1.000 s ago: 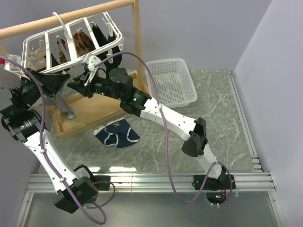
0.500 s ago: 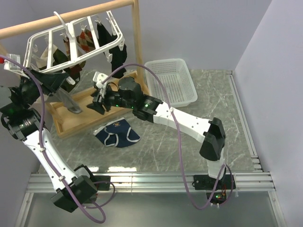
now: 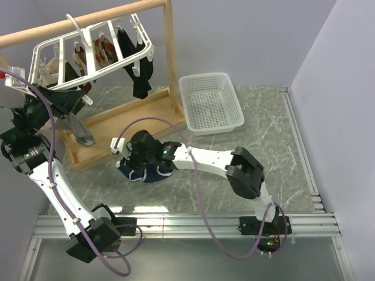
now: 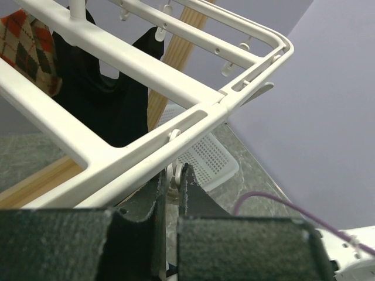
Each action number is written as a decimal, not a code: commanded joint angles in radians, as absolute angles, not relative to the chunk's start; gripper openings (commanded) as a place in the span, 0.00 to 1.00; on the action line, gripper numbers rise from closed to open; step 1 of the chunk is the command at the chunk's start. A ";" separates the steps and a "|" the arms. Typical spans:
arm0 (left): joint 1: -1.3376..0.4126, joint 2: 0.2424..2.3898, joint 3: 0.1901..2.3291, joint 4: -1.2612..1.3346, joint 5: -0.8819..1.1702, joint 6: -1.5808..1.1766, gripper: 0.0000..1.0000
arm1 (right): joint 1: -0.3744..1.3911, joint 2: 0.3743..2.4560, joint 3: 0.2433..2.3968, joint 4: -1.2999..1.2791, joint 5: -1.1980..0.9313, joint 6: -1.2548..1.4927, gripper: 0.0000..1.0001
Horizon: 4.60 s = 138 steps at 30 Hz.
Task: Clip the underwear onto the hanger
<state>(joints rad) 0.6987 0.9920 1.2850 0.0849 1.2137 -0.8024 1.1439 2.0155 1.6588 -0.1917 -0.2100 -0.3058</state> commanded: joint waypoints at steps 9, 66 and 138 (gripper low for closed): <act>0.695 0.985 1.318 0.071 1.209 -0.770 0.00 | 1.140 2.250 1.816 -0.270 -0.138 -0.368 0.39; 0.695 0.988 1.313 0.034 1.220 -0.730 0.00 | 1.135 2.316 2.039 -0.514 -0.523 -0.727 0.74; 0.695 0.997 1.333 -0.167 1.235 -0.568 0.00 | 1.138 1.960 1.965 0.147 0.024 -0.626 0.00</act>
